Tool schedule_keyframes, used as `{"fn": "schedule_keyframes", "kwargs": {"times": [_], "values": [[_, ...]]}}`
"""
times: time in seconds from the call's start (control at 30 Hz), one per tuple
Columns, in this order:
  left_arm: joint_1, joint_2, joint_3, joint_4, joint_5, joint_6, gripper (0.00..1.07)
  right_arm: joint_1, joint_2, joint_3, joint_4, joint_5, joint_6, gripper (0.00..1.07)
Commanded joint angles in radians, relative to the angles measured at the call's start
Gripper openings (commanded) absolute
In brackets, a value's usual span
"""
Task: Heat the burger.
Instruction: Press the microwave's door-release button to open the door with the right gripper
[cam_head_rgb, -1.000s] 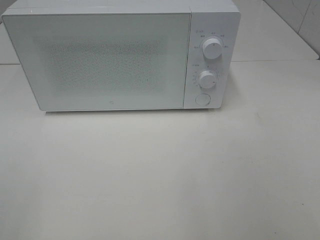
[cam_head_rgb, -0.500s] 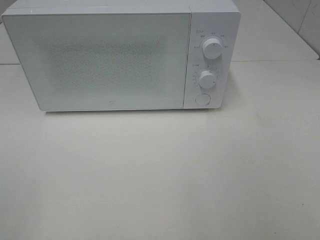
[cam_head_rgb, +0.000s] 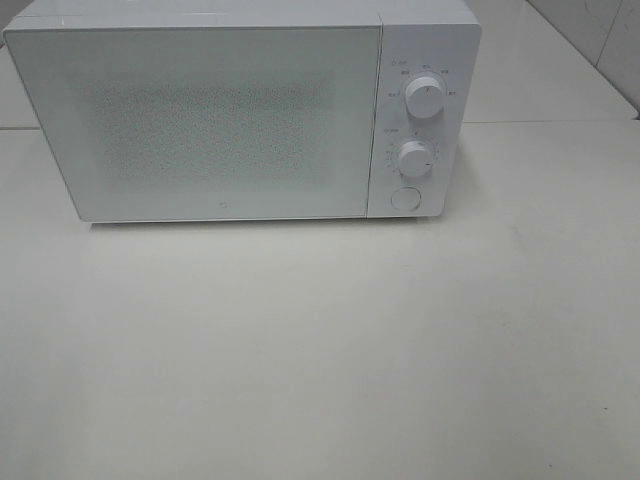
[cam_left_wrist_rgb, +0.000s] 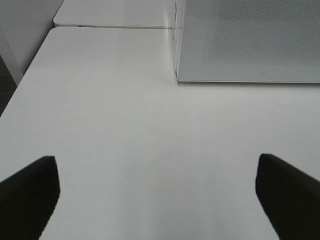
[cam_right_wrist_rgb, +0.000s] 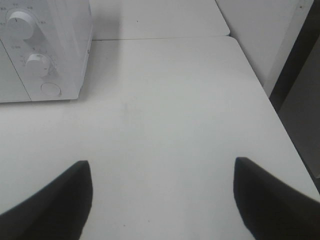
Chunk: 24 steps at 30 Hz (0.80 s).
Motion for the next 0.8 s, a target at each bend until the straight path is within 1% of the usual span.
{"fn": "schedule_keyframes", "kwargs": {"times": [0.03,0.07,0.13,0.17,0.2,0.23,0.3,0.37,0.4,0.47,0.5,0.53,0.6,0.63,0.67,0.7,0.73,0.77,0.8], "values": [[0.0,-0.022,0.002,-0.006,-0.003,0.003,1.02,-0.002,0.069,-0.003,-0.002,-0.105,-0.014,0.76],[0.0,-0.022,0.002,-0.006,-0.003,0.003,1.02,-0.002,0.069,-0.003,-0.002,-0.105,-0.014,0.76],[0.0,-0.022,0.002,-0.006,-0.003,0.003,1.02,-0.002,0.14,-0.003,-0.002,-0.177,-0.014,0.76],[0.0,-0.022,0.002,-0.006,-0.003,0.003,1.02,-0.002,0.14,-0.003,-0.002,-0.177,-0.014,0.76],[0.0,-0.022,0.002,-0.006,-0.003,0.003,1.02,-0.002,0.194,-0.003,-0.002,-0.223,-0.013,0.76],[0.0,-0.022,0.002,-0.006,-0.003,0.003,1.02,-0.002,0.194,-0.003,-0.002,-0.223,-0.013,0.76],[0.0,-0.022,0.002,-0.006,-0.003,0.003,1.02,-0.002,0.272,-0.003,-0.005,-0.3,-0.011,0.76],[0.0,-0.022,0.002,-0.006,-0.003,0.003,1.02,-0.002,0.301,-0.003,-0.005,-0.329,-0.011,0.76],[0.0,-0.022,0.002,-0.006,-0.003,0.003,1.02,-0.002,0.355,-0.003,-0.005,-0.381,-0.011,0.76],[0.0,-0.022,0.002,-0.006,-0.003,0.003,1.02,-0.002,0.385,-0.003,-0.005,-0.411,-0.011,0.76],[0.0,-0.022,0.002,-0.006,-0.003,0.003,1.02,-0.002,0.446,-0.002,-0.005,-0.479,-0.001,0.76],[0.0,-0.022,0.002,-0.006,-0.003,0.003,1.02,-0.002,0.446,-0.002,-0.005,-0.479,-0.001,0.76],[0.0,-0.022,0.002,-0.006,-0.003,0.003,1.02,-0.002,0.521,0.014,-0.005,-0.592,0.026,0.76],[0.0,-0.022,0.002,-0.006,-0.003,0.003,1.02,-0.002,0.521,0.014,-0.005,-0.592,0.026,0.76],[0.0,-0.022,0.002,-0.006,-0.003,0.003,1.02,-0.002,0.574,0.042,-0.005,-0.702,0.049,0.76],[0.0,-0.022,0.002,-0.006,-0.003,0.003,1.02,-0.002,0.574,0.042,-0.005,-0.702,0.049,0.76],[0.0,-0.022,0.002,-0.006,-0.003,0.003,1.02,-0.002,0.595,0.055,-0.005,-0.759,0.056,0.76],[0.0,-0.022,0.002,-0.006,-0.003,0.003,1.02,-0.002,0.647,0.084,-0.017,-0.866,0.056,0.76],[0.0,-0.022,0.002,-0.006,-0.003,0.003,1.02,-0.002,0.647,0.084,-0.017,-0.866,0.056,0.76]]}}
